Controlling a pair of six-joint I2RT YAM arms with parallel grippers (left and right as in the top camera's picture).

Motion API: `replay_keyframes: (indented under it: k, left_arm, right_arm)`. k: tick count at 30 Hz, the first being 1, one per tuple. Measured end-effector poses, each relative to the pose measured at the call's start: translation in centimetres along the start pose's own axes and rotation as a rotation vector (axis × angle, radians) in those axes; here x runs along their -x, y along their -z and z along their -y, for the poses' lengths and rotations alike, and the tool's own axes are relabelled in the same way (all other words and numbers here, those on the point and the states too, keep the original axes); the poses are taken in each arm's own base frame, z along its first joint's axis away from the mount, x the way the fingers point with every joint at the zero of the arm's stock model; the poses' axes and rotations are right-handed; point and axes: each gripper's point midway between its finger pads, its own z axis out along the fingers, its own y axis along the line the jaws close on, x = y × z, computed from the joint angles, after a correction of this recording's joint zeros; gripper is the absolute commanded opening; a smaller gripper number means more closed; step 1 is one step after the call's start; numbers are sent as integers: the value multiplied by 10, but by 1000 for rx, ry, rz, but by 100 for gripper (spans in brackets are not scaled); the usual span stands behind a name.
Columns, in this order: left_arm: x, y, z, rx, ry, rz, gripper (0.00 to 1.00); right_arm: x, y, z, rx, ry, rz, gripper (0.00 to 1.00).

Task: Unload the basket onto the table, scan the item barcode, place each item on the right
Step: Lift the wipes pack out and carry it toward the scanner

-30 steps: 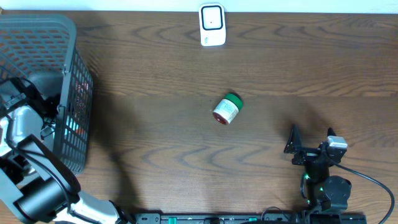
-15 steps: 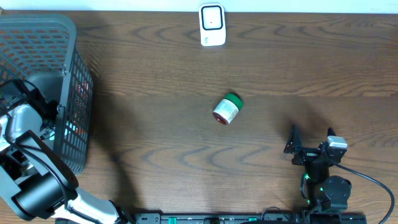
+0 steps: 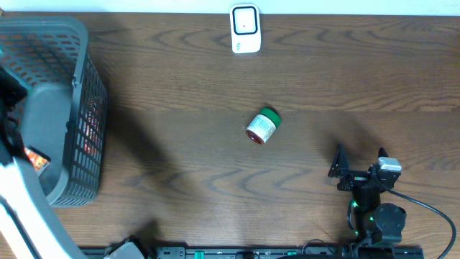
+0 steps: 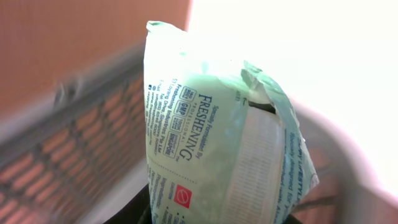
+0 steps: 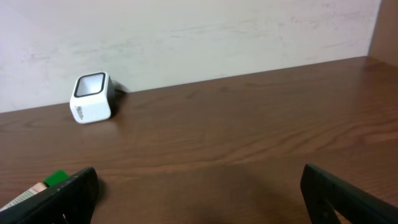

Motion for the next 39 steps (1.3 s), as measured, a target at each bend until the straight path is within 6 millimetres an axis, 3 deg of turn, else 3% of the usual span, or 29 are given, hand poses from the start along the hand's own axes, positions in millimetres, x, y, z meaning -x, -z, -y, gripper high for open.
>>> replay_keyframes:
  k: [3,7,13,16,20,27,34,39]
  left_arm:
    - [29,50,43,-174,-5,118,34]
    - [24,91,110,-426,-46,123,34]
    - [-35,118,198,-720,-120,-73,34]
    - [-79,122,224,-765,-159,-227,34]
    - [-139,107,233,-686,-227,-430,34]
    - [-256,59,232,-466,-412,-782,34]
    - [-325,18,221,-339,-484,-959,34]
    - [-363,-1,213,-270,-494,-1047,34]
  right_arm:
    - [0,0,0,0,0,0,99]
    - [0,0,0,0,0,0,99]
    - [0,0,0,0,0,0,99]
    - [0,0,0,0,0,0,99]
    - [0,0,0,0,0,0,99]
    - [0,0,0,0,0,1,99]
    - [0,0,0,0,0,0,99]
    - [0,0,0,0,0,0,99]
